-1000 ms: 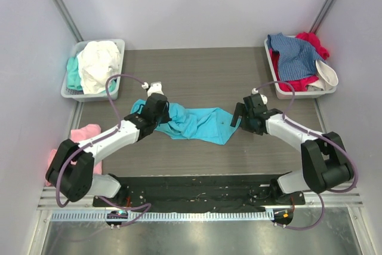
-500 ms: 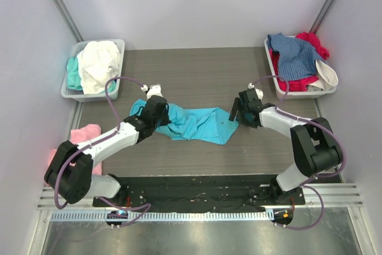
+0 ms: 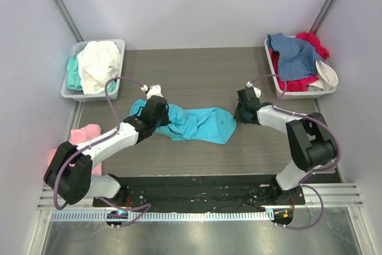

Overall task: Fold and stack the t-shirts
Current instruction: Flatten the tshirt out

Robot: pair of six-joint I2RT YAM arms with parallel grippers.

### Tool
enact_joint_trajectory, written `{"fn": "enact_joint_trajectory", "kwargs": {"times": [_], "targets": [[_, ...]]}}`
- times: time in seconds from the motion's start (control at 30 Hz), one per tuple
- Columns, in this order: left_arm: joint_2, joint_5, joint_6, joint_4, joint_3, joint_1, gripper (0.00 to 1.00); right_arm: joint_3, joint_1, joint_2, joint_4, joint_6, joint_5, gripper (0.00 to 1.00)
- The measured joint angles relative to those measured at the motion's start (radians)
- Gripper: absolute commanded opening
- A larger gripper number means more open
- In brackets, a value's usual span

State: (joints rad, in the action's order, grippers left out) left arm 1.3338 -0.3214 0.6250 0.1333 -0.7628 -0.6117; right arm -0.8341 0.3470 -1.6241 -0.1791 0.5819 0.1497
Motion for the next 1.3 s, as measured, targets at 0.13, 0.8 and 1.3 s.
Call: {"fn": "enact_joint_trajectory", "kwargs": {"times": [0.13, 0.8, 1.3], "targets": [[-0.005, -0.001, 0.0, 0.007, 0.002, -0.002, 0.0, 0.0, 0.0, -0.003, 0.01, 0.003, -0.002, 0.01], [-0.336, -0.196, -0.062, 0.218, -0.122, -0.003, 0.04, -0.126, 0.005, 0.581, -0.212, 0.003, 0.354, 0.01], [-0.587, -0.262, -0.036, 0.25, 0.039, -0.01, 0.06, -0.096, 0.011, 0.612, -0.271, 0.01, 0.484, 0.01]]}}
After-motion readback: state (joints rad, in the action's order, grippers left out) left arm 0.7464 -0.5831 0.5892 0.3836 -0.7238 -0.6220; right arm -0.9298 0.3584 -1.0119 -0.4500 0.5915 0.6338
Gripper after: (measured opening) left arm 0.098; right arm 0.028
